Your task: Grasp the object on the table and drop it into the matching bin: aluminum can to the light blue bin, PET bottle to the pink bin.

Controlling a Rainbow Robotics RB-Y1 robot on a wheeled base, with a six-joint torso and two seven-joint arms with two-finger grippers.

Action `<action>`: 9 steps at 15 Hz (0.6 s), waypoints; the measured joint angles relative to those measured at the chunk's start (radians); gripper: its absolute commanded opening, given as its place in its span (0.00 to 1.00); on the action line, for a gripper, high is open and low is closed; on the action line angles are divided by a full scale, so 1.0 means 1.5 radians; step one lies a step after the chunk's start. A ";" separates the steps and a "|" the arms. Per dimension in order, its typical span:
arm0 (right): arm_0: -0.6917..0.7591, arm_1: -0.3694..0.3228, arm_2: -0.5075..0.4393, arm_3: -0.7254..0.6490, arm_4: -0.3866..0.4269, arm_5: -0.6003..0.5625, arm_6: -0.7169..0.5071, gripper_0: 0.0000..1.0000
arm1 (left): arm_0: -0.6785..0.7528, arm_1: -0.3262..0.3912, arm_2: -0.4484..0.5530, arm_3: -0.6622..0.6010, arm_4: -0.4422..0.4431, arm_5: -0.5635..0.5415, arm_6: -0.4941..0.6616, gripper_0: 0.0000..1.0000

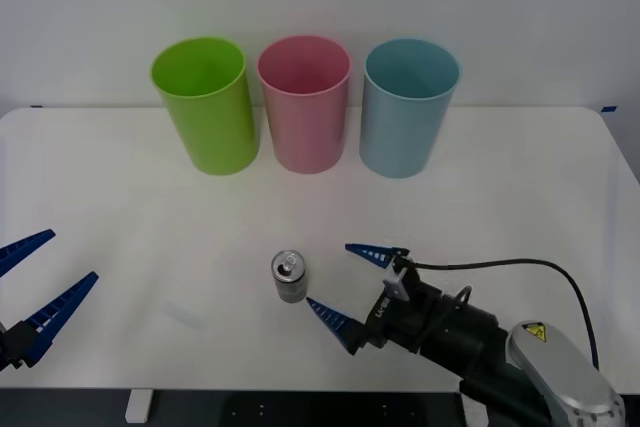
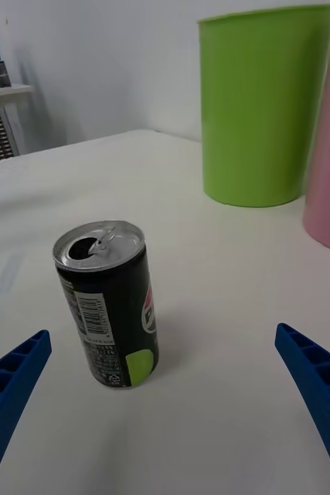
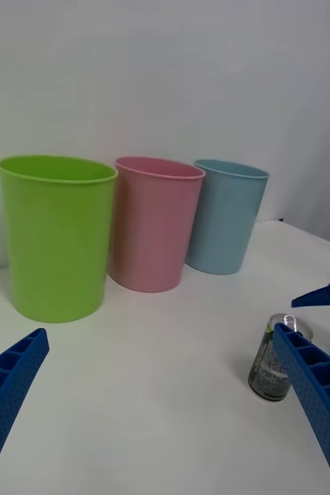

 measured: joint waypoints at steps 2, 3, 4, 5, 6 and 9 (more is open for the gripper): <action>-0.025 0.008 0.012 0.031 0.000 0.002 0.000 1.00 | 0.000 0.000 0.000 0.000 0.000 0.000 0.000 1.00; -0.035 0.011 0.020 0.045 0.000 0.005 0.000 1.00 | 0.000 0.000 0.000 0.000 0.000 0.000 0.000 1.00; -0.044 0.015 0.025 0.057 0.001 0.007 0.000 1.00 | 0.000 0.000 0.000 0.000 0.000 0.000 0.000 1.00; -0.053 0.022 0.028 0.070 0.004 0.008 0.001 1.00 | 0.000 0.000 0.000 0.000 0.000 0.000 0.000 1.00; -0.062 0.031 0.028 0.086 0.012 0.010 0.002 1.00 | 0.000 0.000 0.000 0.000 0.000 0.000 0.000 1.00; -0.079 0.062 0.028 0.110 0.042 0.024 0.005 1.00 | 0.000 0.000 0.000 0.000 0.000 0.000 0.000 1.00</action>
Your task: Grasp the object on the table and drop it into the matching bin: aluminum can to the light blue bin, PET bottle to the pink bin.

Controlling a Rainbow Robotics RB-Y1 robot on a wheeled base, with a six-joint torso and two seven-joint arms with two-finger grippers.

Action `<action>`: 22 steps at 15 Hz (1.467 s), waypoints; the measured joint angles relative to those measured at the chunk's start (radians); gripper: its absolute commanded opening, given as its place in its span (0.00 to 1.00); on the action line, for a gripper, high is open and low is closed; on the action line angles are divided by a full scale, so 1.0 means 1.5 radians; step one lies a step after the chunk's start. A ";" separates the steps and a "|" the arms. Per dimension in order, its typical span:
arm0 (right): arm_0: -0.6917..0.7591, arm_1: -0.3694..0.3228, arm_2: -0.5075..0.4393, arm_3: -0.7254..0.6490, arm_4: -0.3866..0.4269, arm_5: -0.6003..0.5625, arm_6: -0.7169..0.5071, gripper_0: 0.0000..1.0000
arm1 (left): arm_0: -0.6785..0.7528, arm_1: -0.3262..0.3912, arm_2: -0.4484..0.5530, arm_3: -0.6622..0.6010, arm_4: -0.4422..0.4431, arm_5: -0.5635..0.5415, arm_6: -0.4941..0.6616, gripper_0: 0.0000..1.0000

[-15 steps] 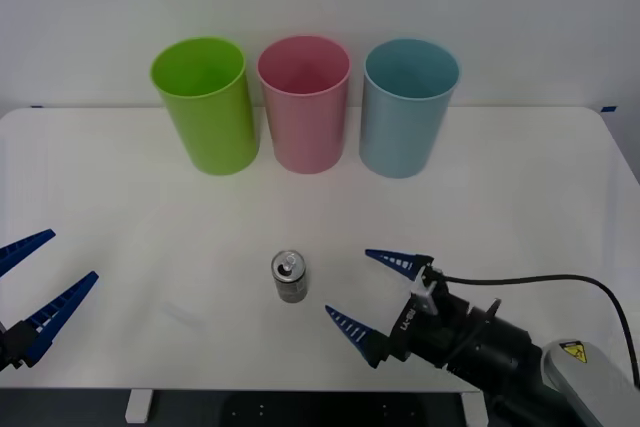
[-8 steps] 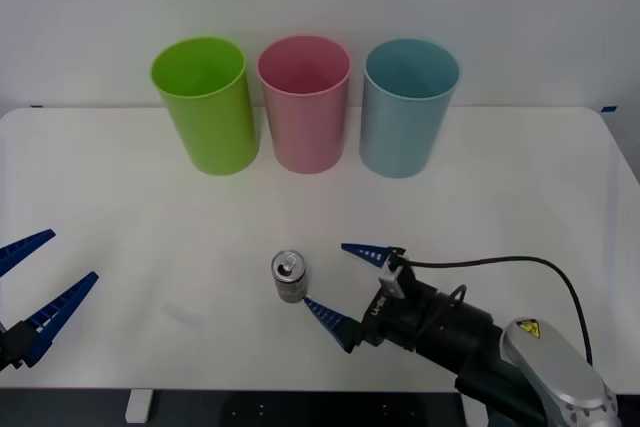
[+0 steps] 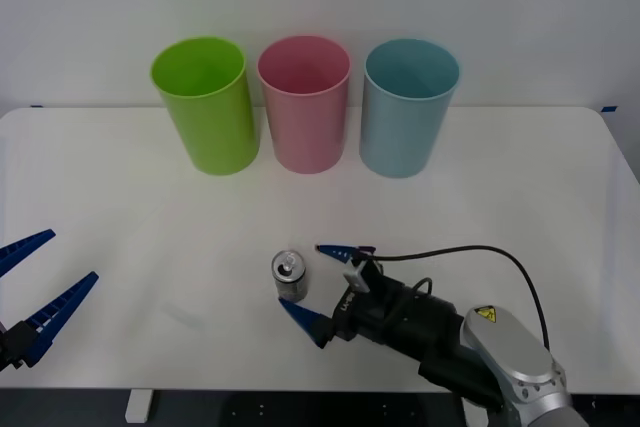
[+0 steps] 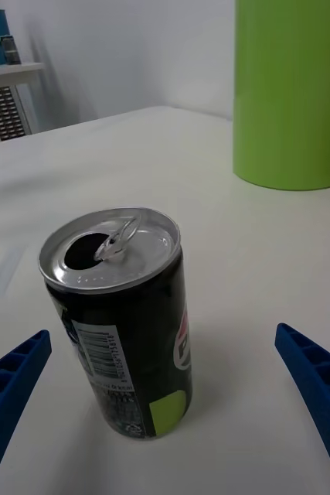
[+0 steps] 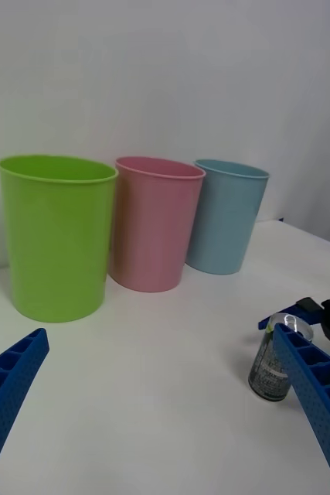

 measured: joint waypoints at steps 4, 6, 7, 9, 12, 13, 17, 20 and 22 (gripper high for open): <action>-0.001 0.030 0.008 0.001 0.032 0.026 0.001 1.00 | 0.000 0.000 0.000 0.000 0.000 0.000 0.000 1.00; -0.004 0.034 0.022 0.001 0.035 0.044 0.001 1.00 | 0.000 0.000 0.000 0.000 0.000 0.000 0.000 1.00; -0.005 0.035 0.026 0.001 0.035 0.050 0.002 1.00 | 0.000 0.000 0.000 0.000 0.000 0.000 0.000 1.00; -0.005 0.035 0.028 0.001 0.036 0.053 0.003 1.00 | 0.000 0.000 0.000 0.000 0.000 0.000 0.000 1.00; -0.005 0.035 0.028 0.001 0.036 0.054 0.005 0.00 | 0.000 0.000 0.000 0.000 0.000 0.000 0.000 1.00; -0.005 0.035 0.029 0.001 0.036 0.055 0.003 0.00 | 0.000 0.000 0.000 0.000 0.000 0.000 0.000 1.00; -0.005 0.035 0.033 0.001 0.035 0.061 0.000 0.00 | 0.000 0.000 0.000 0.000 0.000 0.000 0.000 1.00; -0.005 0.035 0.035 0.001 0.027 0.067 0.001 0.00 | 0.000 0.000 0.000 0.000 0.000 0.000 0.000 1.00; -0.005 0.035 0.035 -0.005 0.023 0.070 0.001 0.00 | 0.000 0.000 0.000 0.000 0.000 0.000 0.000 1.00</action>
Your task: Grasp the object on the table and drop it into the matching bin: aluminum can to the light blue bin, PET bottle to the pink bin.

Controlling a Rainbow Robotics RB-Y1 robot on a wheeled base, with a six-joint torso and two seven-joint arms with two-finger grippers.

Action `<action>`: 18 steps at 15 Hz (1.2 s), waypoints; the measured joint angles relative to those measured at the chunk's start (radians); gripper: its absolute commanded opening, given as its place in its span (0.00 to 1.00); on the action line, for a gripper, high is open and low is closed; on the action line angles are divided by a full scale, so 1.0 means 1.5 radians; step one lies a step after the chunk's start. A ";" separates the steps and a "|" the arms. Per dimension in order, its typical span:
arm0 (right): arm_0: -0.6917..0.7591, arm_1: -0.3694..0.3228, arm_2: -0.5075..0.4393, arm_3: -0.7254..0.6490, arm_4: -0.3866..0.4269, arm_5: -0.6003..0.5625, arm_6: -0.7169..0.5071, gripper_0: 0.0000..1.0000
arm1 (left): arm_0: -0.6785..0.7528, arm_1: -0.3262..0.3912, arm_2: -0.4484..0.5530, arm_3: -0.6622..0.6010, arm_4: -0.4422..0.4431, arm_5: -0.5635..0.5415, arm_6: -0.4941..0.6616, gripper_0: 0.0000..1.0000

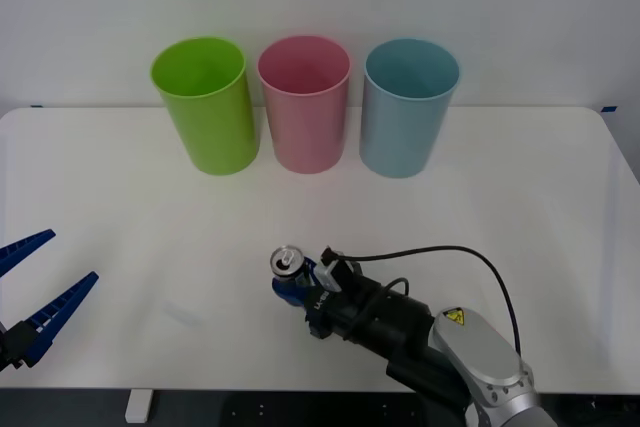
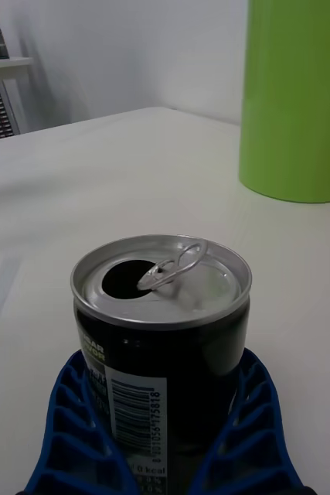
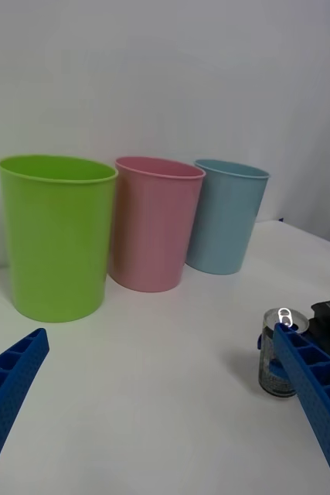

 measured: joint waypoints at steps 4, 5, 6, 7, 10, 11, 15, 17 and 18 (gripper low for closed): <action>0.002 -0.011 0.000 -0.031 -0.025 0.011 -0.004 0.00 | 0.000 0.000 0.000 0.000 0.000 0.000 0.000 1.00; 0.005 -0.016 0.000 -0.040 -0.032 0.014 -0.005 0.00 | 0.000 0.000 0.000 0.000 0.000 0.000 0.000 1.00; 0.011 -0.022 -0.001 -0.053 -0.038 0.017 -0.007 0.00 | 0.000 0.000 0.000 0.000 0.000 0.000 0.000 1.00; 0.021 -0.030 0.000 -0.072 -0.044 0.020 -0.011 0.00 | 0.000 0.000 0.000 0.000 0.000 0.000 0.000 1.00; 0.055 -0.056 -0.002 -0.140 -0.052 0.035 -0.049 0.00 | 0.000 0.000 0.000 0.000 0.000 0.000 0.000 1.00; 0.065 -0.064 -0.003 -0.164 -0.053 0.038 -0.071 0.00 | 0.000 0.000 0.000 0.000 0.000 0.000 0.000 1.00; 0.106 -0.097 -0.020 -0.269 -0.053 0.043 -0.140 0.00 | 0.000 0.000 0.000 0.000 0.000 0.000 0.000 1.00; 0.128 -0.110 -0.041 -0.320 -0.053 0.047 -0.175 0.00 | 0.000 0.000 0.000 0.000 0.000 0.000 0.000 1.00; 0.139 -0.116 -0.053 -0.346 -0.053 0.050 -0.193 0.00 | 0.000 0.000 0.000 0.000 0.000 0.000 0.000 1.00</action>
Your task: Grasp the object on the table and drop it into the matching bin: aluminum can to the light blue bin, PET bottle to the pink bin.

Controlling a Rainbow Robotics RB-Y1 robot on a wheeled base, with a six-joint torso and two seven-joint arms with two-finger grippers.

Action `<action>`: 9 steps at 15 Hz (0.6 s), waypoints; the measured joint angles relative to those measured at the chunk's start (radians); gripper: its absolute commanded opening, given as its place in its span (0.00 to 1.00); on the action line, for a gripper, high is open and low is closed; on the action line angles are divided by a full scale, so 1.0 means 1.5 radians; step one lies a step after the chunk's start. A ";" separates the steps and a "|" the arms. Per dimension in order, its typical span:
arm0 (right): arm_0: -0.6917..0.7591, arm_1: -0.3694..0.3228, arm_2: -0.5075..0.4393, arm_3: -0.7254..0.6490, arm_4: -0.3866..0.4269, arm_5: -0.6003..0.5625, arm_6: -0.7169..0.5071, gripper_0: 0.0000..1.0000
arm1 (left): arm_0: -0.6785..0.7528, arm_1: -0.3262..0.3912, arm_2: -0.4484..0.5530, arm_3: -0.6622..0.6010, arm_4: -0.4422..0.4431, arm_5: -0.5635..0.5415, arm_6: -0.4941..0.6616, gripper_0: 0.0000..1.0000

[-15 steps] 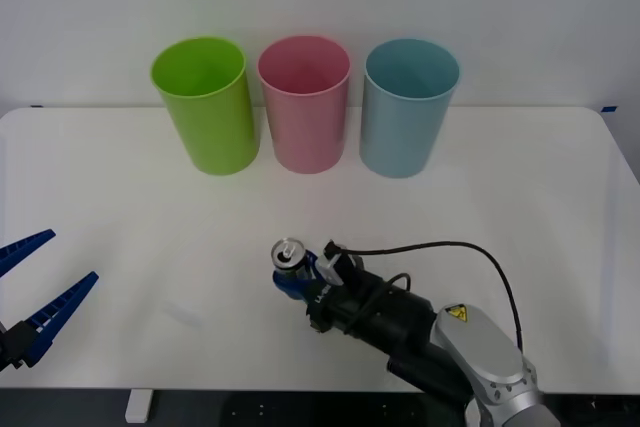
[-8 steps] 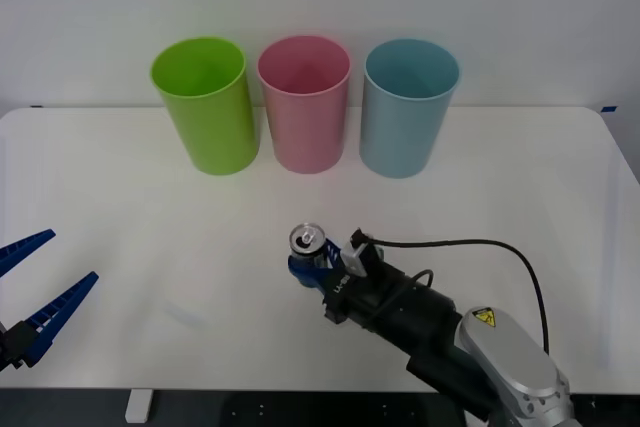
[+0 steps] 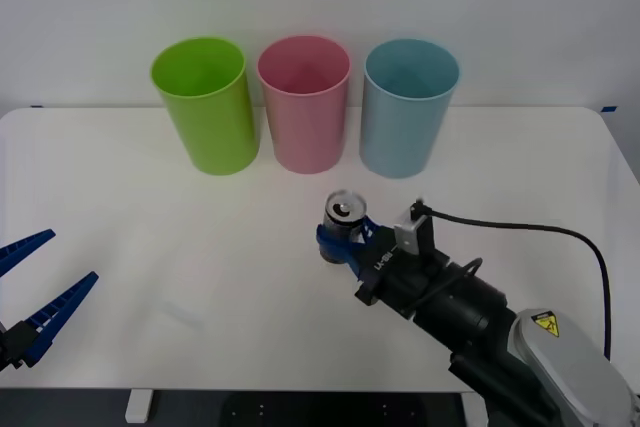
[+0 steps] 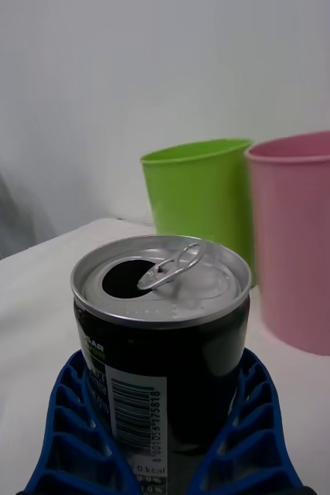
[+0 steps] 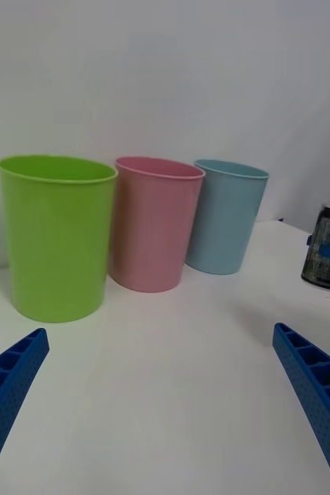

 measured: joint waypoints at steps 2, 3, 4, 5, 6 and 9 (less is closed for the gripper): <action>0.017 -0.011 -0.029 -0.051 0.000 0.006 -0.032 0.00 | 0.000 0.000 0.000 0.000 0.000 0.000 0.000 1.00; 0.023 -0.015 -0.043 -0.072 0.000 0.010 -0.044 0.00 | 0.000 0.000 0.000 0.000 0.000 0.000 0.000 1.00; 0.027 -0.019 -0.061 -0.089 0.000 0.014 -0.051 0.00 | 0.000 0.000 0.000 0.000 0.000 0.000 0.000 1.00; 0.028 -0.022 -0.079 -0.104 0.001 0.017 -0.055 0.00 | 0.000 0.000 0.000 0.000 0.000 0.000 0.000 1.00; 0.029 -0.025 -0.095 -0.117 0.001 0.022 -0.062 0.00 | 0.000 0.000 0.000 0.000 0.000 0.000 0.000 1.00; 0.017 -0.045 -0.122 -0.151 0.014 0.049 -0.132 0.00 | 0.000 0.000 0.000 0.000 0.000 0.000 0.000 1.00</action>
